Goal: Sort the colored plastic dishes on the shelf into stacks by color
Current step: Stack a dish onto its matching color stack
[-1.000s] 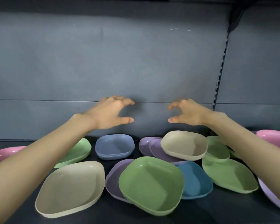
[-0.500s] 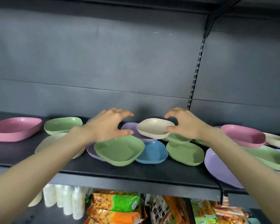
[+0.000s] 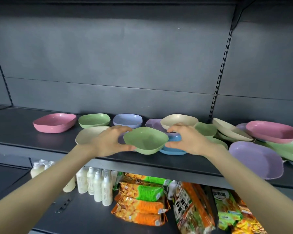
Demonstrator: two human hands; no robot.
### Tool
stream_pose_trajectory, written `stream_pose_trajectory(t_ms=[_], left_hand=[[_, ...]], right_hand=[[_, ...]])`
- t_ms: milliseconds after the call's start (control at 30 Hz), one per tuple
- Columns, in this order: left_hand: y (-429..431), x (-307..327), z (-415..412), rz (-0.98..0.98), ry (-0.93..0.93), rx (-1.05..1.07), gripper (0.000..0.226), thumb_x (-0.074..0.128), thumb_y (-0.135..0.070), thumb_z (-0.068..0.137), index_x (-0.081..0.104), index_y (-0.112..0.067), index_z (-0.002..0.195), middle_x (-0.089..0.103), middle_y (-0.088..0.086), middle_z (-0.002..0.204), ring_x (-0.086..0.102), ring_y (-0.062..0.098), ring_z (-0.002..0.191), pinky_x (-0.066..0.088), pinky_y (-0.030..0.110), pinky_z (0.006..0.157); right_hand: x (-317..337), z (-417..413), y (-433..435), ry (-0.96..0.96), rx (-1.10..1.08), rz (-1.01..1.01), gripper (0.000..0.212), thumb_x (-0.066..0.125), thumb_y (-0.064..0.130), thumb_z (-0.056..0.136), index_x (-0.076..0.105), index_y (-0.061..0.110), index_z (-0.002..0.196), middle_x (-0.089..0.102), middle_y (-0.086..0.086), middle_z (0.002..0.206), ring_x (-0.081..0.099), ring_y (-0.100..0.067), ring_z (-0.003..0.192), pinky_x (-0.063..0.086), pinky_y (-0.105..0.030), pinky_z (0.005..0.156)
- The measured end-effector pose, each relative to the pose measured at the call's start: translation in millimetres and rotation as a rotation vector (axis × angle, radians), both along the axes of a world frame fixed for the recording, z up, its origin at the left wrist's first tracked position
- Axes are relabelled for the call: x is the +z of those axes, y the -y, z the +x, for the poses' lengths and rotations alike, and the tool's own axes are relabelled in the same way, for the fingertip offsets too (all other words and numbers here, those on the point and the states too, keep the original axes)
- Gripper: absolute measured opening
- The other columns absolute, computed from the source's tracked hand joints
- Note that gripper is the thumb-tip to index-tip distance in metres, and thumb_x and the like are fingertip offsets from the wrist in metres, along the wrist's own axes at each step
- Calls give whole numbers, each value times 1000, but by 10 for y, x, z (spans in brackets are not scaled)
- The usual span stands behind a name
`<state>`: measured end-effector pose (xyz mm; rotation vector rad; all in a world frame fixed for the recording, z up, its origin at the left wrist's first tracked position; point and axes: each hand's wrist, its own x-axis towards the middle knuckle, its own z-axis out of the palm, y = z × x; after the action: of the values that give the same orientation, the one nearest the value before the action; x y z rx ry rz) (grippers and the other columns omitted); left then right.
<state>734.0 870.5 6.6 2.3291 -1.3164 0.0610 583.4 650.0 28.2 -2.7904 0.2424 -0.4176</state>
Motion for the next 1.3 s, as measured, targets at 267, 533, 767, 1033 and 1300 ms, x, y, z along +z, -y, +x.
stream_pose_trajectory(t_ms=[267,533,767,1033,1300], left_hand=[[33,-245,288,-26,-101,-45,81,73,-63,65,44,-32,134,52,-19,125,48,7,118,40,32,102],[112,-367,429,-177,-203,-119,79,72,-65,59,51,-31,128,61,-12,123,55,11,114,46,35,98],[-92,-256,585,-485,-256,-9,82,87,-41,59,50,-20,129,53,-2,122,63,8,95,48,24,90],[-450,-167,884,-802,-384,74,86,92,-39,48,53,-19,122,62,1,118,65,16,102,53,29,90],[-611,-178,1415,-895,-455,176,65,82,-4,65,50,-10,121,66,-5,105,68,1,90,53,14,76]], right_hand=[[-155,128,-171,12,-51,193,62,78,40,73,54,15,124,52,6,119,47,-12,112,34,-18,87],[-302,214,-217,97,-62,433,69,86,31,64,51,27,123,62,17,109,61,-5,101,46,-28,98],[-172,522,-334,165,-1,661,56,83,18,69,51,33,112,57,23,107,56,15,95,43,-3,81],[-108,1210,-584,192,106,801,90,82,19,69,32,12,144,49,6,136,47,-11,129,37,-31,110],[-18,2038,-639,115,209,807,88,82,17,69,35,15,144,45,7,140,51,-6,123,41,-19,99]])
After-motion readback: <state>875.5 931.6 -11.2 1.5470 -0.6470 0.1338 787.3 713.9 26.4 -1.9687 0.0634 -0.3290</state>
